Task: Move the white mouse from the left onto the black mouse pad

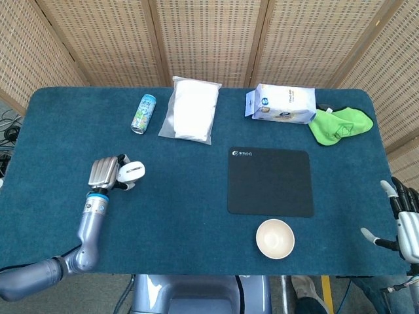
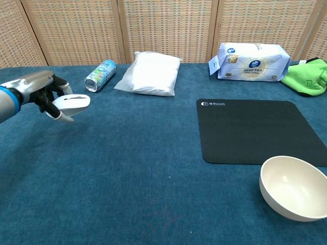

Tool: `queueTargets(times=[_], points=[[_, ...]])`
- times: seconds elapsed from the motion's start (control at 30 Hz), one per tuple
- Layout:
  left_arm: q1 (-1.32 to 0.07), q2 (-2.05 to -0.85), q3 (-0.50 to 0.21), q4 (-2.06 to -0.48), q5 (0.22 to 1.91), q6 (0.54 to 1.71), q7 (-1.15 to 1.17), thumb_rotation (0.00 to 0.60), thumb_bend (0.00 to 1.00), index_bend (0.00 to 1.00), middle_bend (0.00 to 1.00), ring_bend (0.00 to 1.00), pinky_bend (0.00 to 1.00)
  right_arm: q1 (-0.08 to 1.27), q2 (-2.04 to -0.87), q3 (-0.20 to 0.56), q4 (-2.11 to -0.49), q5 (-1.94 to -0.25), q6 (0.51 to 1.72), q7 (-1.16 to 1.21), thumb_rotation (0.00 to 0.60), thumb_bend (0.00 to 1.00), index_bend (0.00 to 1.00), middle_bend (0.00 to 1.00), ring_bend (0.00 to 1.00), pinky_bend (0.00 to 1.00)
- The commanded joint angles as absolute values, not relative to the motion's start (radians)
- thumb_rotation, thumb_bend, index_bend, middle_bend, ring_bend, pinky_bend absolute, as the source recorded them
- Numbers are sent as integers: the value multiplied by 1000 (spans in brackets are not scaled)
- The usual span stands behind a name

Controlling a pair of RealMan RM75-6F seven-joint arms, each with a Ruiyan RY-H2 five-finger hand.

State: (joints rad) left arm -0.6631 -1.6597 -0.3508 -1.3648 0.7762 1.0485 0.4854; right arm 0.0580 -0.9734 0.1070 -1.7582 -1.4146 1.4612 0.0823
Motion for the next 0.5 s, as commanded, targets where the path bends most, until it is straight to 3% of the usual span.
queueTargets(times=[0.03,0.2,0.5], points=[[-769,-1756,-450,-1408,607,1144,624,600,376,528,549,543,564,58,-969,108,-1757,-1413,1459,96,600,0,0,0,0,0],[-868,-1866,-515,-1355,498,1213,709,600,405,528,549,543,564,58,-961,109,-1753,-1411,1453,121,600,0,0,0,0,0],[-980,-2001,-571,-1185,414,1171,714,600,406,528,549,543,564,62,-951,112,-1744,-1397,1435,161,600,0,0,0,0,0]])
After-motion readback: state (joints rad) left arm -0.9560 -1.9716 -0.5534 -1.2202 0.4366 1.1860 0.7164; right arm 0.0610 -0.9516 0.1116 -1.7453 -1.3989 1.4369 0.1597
